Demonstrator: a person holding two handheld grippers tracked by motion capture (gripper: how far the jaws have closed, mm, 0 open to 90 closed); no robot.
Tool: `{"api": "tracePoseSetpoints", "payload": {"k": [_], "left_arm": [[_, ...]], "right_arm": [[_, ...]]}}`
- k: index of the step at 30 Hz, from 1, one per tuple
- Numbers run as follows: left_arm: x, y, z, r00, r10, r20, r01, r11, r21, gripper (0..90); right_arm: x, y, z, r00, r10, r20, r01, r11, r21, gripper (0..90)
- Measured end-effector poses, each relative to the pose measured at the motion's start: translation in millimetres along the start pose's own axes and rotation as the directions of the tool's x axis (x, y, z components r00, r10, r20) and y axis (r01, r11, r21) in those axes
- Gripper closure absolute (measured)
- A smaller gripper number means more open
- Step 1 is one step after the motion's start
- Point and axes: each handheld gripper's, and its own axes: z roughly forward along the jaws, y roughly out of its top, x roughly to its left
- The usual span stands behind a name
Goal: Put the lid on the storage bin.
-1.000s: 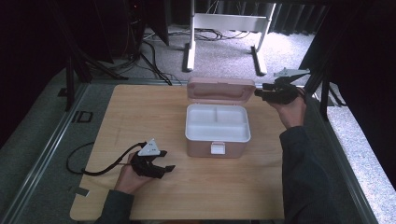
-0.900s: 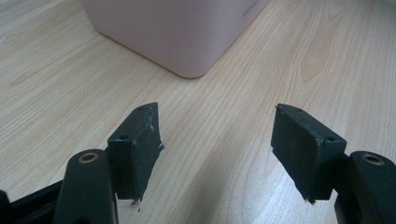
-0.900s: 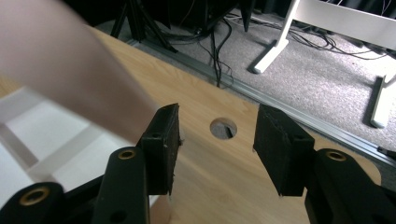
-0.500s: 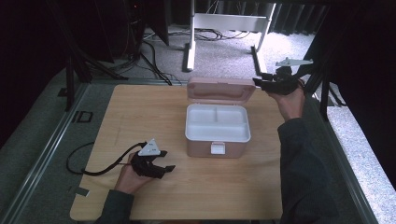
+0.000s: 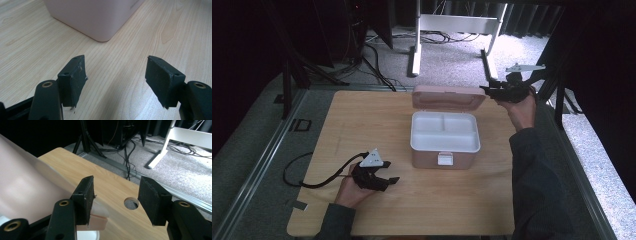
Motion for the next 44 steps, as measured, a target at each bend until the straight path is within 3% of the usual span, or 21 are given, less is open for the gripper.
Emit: {"api": "tracePoseSetpoints", "payload": {"k": [15, 19, 23, 30, 37, 42, 44], "left_arm": [[0.0, 0.0, -0.7, 1.0000, 0.000, -0.002, 0.000, 1.0000, 0.000, 33.0], [0.0, -0.1, -1.1, 1.0000, 0.001, -0.003, -0.001, 1.0000, -0.001, 33.0], [-0.1, -0.1, -0.3, 1.0000, -0.001, -0.002, 0.001, 1.0000, 0.000, 33.0], [-0.1, -0.3, -1.5, 1.0000, -0.003, -0.005, 0.002, 1.0000, -0.004, 33.0], [0.5, -0.8, -2.1, 1.0000, -0.004, -0.008, 0.004, 1.0000, -0.004, 33.0], [1.3, -1.3, -2.6, 0.9999, -0.006, -0.009, 0.006, 1.0000, -0.004, 33.0], [2.1, -1.4, -3.1, 0.9999, -0.008, -0.012, 0.008, 0.9999, -0.006, 33.0]], "right_arm": [[9.0, -22.1, -4.2, 0.9988, -0.045, -0.016, 0.046, 0.998, 0.035, 43.4], [15.7, -32.0, -4.9, 0.9965, -0.080, -0.024, 0.082, 0.994, 0.076, 42.7], [17.7, -34.4, -6.9, 0.9962, -0.084, -0.023, 0.086, 0.993, 0.085, 42.1], [28.1, -44.3, -20.0, 0.9934, -0.115, 0.005, 0.114, 0.989, 0.096, 41.4], [36.7, -66.0, -22.9, 0.9830, -0.173, 0.061, 0.160, 0.972, 0.171, 39.9], [39.4, -86.8, -26.8, 0.9857, -0.154, 0.069, 0.139, 0.973, 0.186, 39.3], [40.3, -96.4, -27.7, 0.9848, -0.156, 0.078, 0.136, 0.968, 0.209, 38.9]]}}
